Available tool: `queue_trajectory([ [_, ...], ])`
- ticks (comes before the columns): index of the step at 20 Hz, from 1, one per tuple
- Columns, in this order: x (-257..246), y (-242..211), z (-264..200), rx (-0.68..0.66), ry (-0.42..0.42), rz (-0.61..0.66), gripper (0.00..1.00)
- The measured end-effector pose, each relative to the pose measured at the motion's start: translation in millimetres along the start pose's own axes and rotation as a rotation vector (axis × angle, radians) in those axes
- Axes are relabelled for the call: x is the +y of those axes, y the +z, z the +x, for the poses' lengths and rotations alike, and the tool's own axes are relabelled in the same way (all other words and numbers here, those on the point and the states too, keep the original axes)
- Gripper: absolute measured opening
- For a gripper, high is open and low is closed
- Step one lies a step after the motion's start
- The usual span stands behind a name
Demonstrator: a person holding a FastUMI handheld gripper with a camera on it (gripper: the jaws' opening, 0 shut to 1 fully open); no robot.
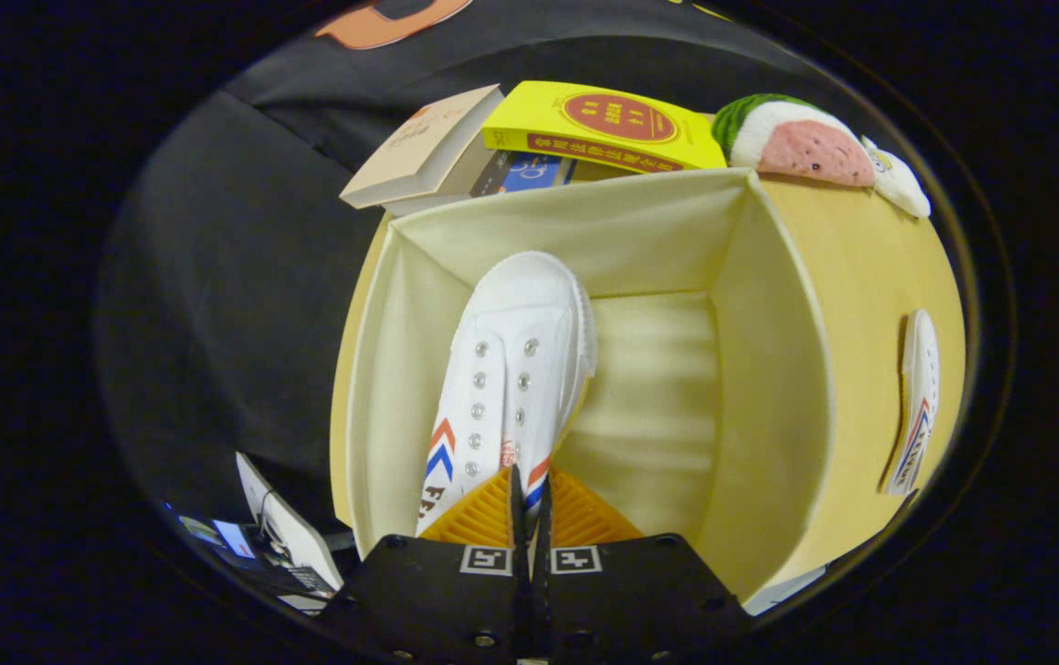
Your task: Open the storage box then place both shoes into the box .Put the left shoe in first, then the right shoe, with the right side of both shoes facing outward in a uniform manner.
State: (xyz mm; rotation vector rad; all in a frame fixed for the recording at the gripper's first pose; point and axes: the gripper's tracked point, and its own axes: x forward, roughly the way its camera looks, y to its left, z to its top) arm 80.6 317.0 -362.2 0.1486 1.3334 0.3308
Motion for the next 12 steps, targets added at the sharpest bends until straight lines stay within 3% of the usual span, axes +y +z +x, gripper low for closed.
queue_trajectory([
  [8, -7, -2, 43, 0.091, -0.046, -0.023, 0.01],
  [11, -5, -1, 44, 0.105, -0.015, -0.026, 0.05],
  [12, -4, -3, 42, 0.114, -0.001, -0.038, 0.13],
])
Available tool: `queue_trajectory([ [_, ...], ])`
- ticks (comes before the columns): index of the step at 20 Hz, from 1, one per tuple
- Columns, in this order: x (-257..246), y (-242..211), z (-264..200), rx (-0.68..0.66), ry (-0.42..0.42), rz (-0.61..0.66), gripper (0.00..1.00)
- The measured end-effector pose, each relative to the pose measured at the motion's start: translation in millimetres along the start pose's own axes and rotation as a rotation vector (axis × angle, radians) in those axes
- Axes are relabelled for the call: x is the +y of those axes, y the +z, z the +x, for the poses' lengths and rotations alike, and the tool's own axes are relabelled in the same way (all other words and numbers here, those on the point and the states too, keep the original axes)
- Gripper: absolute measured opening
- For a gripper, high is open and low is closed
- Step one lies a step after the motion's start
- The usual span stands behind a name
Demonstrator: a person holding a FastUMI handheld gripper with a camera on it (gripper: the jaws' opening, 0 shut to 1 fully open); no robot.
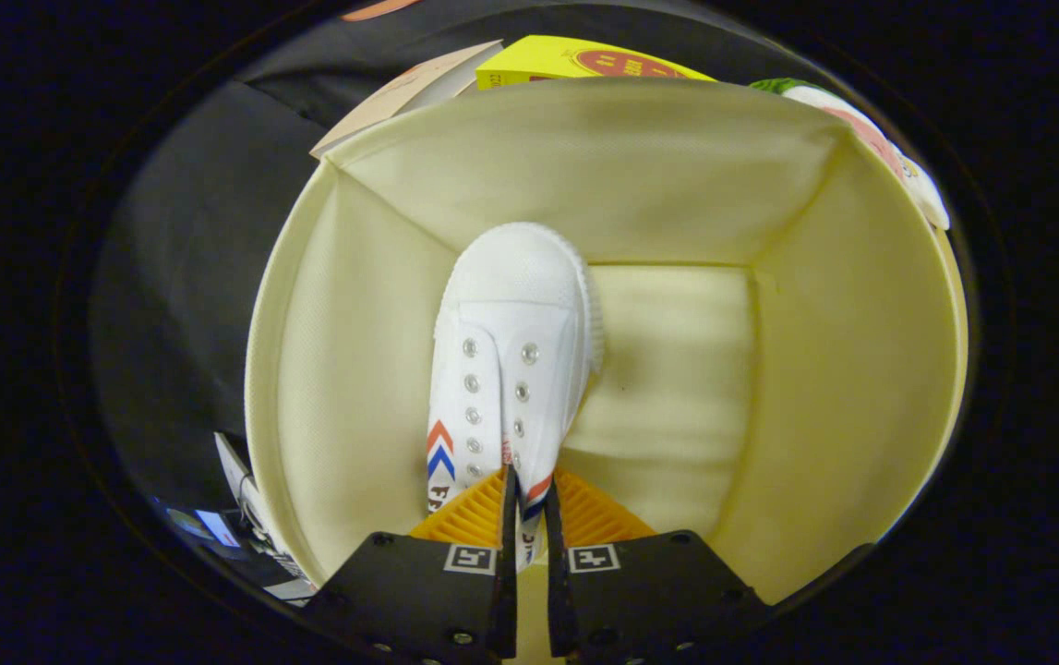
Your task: Open the storage box then place both shoes into the box .Put the left shoe in first, then the right shoe, with the right side of both shoes facing outward in a uniform manner.
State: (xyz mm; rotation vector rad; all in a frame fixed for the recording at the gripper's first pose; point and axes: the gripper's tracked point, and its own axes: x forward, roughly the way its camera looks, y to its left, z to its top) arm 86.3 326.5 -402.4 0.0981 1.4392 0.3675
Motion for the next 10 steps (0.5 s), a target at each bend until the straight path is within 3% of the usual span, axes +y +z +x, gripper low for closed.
queue_trajectory([
  [1, -1, -1, -1, 0.005, -0.005, -0.019, 0.14],
  [3, 3, -4, -14, 0.006, 0.019, -0.047, 0.28],
  [8, -1, -23, -63, 0.015, 0.02, -0.128, 0.9],
  [10, -2, -33, -90, 0.01, 0.04, -0.175, 0.97],
])
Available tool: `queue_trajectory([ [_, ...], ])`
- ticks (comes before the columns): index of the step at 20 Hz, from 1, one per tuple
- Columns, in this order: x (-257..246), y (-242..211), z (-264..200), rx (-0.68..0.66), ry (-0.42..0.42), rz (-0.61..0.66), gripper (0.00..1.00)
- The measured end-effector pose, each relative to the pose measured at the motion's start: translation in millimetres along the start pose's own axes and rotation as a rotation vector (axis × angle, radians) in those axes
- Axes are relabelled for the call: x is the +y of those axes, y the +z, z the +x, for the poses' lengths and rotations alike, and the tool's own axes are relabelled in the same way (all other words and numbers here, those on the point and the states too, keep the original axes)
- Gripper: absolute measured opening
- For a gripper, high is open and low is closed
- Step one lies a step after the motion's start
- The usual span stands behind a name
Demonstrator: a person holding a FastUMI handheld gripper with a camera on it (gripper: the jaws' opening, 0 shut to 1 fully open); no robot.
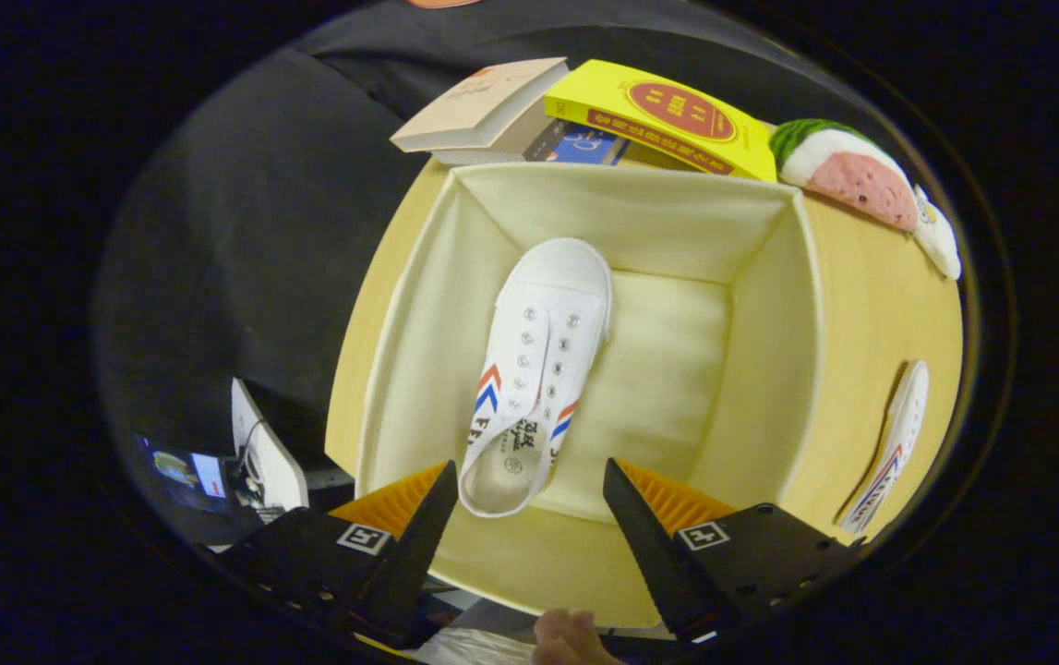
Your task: Open the storage box then place both shoes into the box .Put the left shoe in first, then the right shoe, with the right side of both shoes facing outward in a uniform manner.
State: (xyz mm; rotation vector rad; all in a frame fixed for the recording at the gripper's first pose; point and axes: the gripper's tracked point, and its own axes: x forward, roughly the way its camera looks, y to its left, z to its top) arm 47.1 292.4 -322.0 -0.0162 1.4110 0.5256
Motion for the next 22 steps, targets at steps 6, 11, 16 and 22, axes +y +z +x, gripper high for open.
queue_trajectory([
  [6, -44, -26, -75, -0.045, 0.054, -0.022, 0.96],
  [11, -157, -54, -97, -0.048, -0.079, 0.062, 0.97],
  [16, -255, -84, -92, -0.026, -0.125, 0.17, 0.96],
  [22, -358, -105, -82, -0.016, -0.236, 0.206, 0.96],
])
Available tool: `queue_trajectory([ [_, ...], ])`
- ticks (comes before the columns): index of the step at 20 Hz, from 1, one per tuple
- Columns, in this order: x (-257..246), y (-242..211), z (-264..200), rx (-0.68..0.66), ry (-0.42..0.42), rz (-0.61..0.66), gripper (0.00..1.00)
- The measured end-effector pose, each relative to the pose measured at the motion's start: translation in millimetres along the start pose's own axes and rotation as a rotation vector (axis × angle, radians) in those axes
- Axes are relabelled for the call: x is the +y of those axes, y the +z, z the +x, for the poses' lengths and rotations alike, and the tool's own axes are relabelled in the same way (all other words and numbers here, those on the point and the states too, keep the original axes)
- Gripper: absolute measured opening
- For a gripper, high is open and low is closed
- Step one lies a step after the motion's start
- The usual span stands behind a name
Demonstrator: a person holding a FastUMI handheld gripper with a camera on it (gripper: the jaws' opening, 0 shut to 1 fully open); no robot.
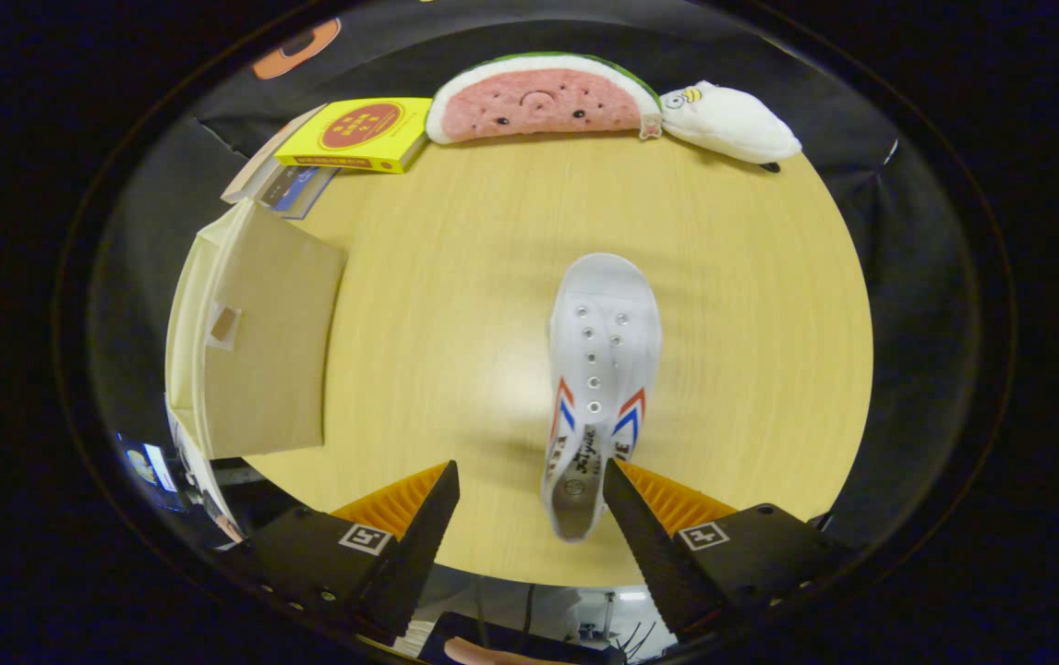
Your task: Open the storage box then place both shoes into the box .Put the left shoe in first, then the right shoe, with the right side of both shoes facing outward in a uniform manner.
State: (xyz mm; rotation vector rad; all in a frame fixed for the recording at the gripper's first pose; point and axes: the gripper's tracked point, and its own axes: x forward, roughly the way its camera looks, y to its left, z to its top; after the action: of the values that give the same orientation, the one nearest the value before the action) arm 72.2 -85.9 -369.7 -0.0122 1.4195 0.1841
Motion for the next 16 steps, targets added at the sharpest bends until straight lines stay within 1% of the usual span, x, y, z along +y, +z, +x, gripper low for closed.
queue_trajectory([
  [4, -41, 0, 20, 0.013, -0.009, 0.025, 0.95],
  [6, -47, -7, 29, 0.048, 0.03, 0.019, 0.95],
  [7, -52, -8, 33, 0.057, 0.028, -0.006, 0.94],
  [9, -55, 4, 44, 0.033, 0.006, -0.015, 0.92],
  [11, -54, 4, 56, 0.057, -0.008, -0.013, 0.92],
  [12, -64, 5, 63, 0.056, -0.06, -0.031, 0.91],
  [13, -73, 9, 68, 0.042, -0.121, -0.046, 0.87],
  [14, -71, 8, 69, 0.048, -0.102, -0.024, 0.79],
  [15, -69, 10, 69, 0.042, -0.088, 0.004, 0.8],
  [16, -66, 8, 71, 0.048, -0.059, 0.025, 0.77],
])
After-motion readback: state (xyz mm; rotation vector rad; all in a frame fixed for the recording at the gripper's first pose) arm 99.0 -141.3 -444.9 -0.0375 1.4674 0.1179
